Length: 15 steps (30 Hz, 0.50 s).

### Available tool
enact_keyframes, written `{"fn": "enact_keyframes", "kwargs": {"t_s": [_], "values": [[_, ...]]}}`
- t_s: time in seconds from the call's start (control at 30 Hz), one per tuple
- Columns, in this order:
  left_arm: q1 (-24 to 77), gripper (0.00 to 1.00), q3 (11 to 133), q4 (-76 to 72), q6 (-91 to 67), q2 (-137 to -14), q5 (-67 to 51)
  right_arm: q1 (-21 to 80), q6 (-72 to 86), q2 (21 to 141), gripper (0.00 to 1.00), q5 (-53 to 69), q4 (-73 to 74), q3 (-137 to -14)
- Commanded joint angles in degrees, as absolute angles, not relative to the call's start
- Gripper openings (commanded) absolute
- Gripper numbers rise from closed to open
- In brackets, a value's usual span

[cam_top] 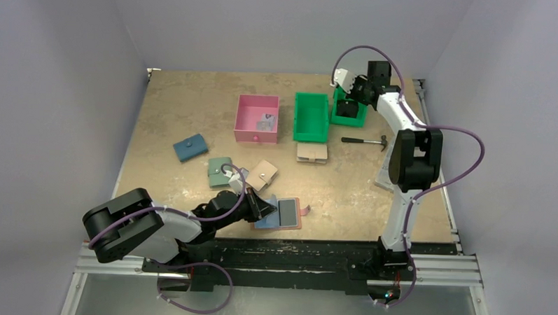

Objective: Take the credit cards out of the card holder
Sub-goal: Place the credit card in the storage box.

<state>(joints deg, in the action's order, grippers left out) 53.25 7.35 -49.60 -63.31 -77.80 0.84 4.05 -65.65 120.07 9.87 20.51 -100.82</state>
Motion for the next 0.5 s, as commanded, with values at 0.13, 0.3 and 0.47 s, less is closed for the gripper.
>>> {"fn": "enact_keyframes", "kwargs": {"t_s": [0.13, 0.3, 0.47], "values": [[52.82, 0.00, 8.17, -50.32, -61.79, -76.64, 1.19, 4.50, -67.31, 119.91, 0.00, 8.51, 19.30, -102.13], [52.75, 0.00, 8.22, -49.85, -61.79, -76.31, 1.23, 4.96, -67.98, 120.70, 0.00, 7.56, 19.31, -102.13], [52.65, 0.00, 8.33, -49.19, -61.71, -75.81, 1.32, 5.31, -68.42, 121.64, 0.00, 6.72, 19.70, -102.51]]}}
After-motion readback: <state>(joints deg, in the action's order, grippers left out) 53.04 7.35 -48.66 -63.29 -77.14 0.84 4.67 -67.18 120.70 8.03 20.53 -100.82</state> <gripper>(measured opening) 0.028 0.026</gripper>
